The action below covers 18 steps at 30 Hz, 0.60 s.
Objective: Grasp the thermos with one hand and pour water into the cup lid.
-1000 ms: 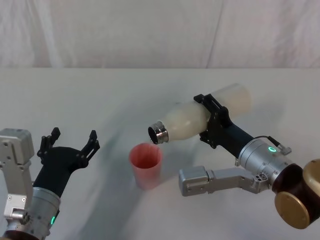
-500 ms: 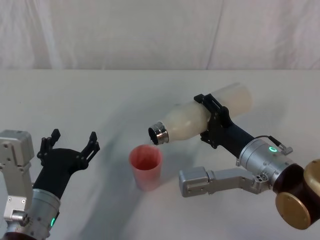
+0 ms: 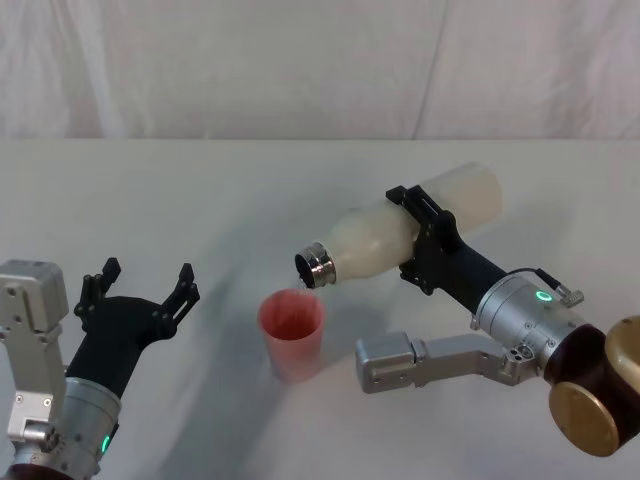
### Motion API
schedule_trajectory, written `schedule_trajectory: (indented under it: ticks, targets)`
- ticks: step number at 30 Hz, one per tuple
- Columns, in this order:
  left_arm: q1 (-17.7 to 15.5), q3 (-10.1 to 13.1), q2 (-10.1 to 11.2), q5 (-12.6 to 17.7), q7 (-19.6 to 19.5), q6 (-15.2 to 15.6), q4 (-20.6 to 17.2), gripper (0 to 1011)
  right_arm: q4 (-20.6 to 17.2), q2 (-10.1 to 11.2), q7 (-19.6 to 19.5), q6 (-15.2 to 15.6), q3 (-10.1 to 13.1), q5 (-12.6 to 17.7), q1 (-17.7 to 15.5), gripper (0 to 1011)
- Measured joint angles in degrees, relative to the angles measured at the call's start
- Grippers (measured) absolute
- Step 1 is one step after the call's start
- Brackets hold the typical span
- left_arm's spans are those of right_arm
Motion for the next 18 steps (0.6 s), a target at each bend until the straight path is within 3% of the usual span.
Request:
schedule_trajectory:
  ticks: [18]
  targets:
    - [0.00, 0.00, 0.00, 0.00, 0.00, 0.00, 0.00, 1001, -0.02, -0.03, 0.40, 0.42, -0.38, -0.53, 0.43, 947]
